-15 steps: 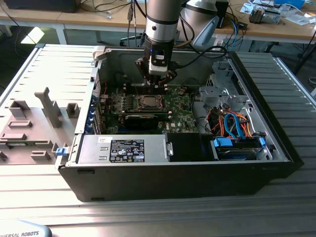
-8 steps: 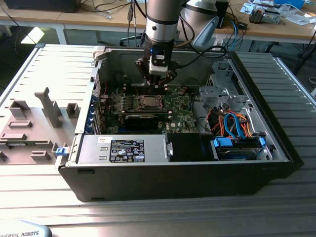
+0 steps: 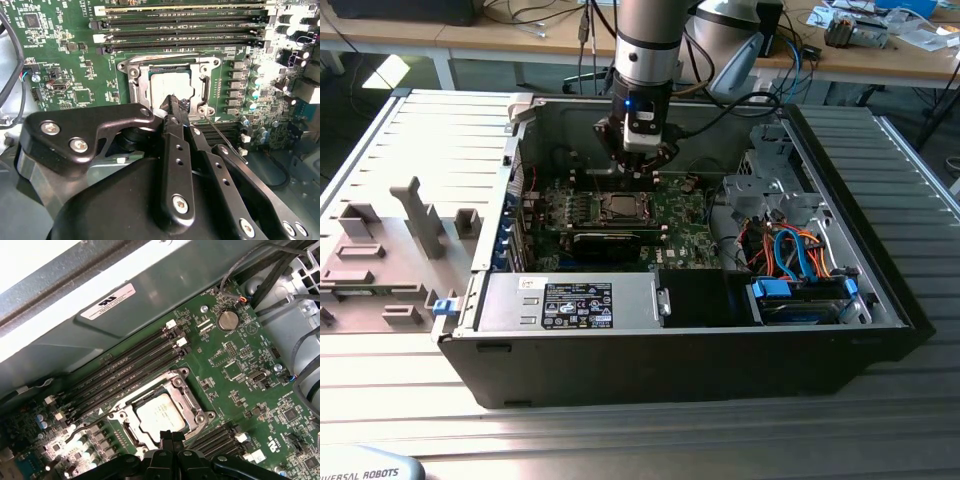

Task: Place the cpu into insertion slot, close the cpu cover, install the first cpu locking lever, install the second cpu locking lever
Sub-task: 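Install the first cpu locking lever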

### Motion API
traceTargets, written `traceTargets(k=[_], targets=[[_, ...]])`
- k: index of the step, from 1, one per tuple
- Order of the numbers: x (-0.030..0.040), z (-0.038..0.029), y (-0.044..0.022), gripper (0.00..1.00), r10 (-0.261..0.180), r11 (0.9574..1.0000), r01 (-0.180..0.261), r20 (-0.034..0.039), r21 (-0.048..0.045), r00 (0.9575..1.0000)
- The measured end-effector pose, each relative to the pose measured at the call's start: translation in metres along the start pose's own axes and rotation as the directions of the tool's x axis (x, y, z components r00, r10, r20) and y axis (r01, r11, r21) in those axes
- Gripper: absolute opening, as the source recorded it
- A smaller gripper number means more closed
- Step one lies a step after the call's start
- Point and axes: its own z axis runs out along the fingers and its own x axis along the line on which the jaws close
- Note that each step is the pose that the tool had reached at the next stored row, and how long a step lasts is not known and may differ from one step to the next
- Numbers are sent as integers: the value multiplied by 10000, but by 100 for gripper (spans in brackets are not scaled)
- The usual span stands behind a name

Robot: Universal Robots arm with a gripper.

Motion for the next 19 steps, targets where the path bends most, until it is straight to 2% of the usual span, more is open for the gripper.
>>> traceTargets(k=[8, 19], targets=[[0, 0, 0, 11, -316, 9995, 316, 16, 9, 9995], [0, 0, 0, 11, -538, 9986, 538, 26, 15, 9986]])
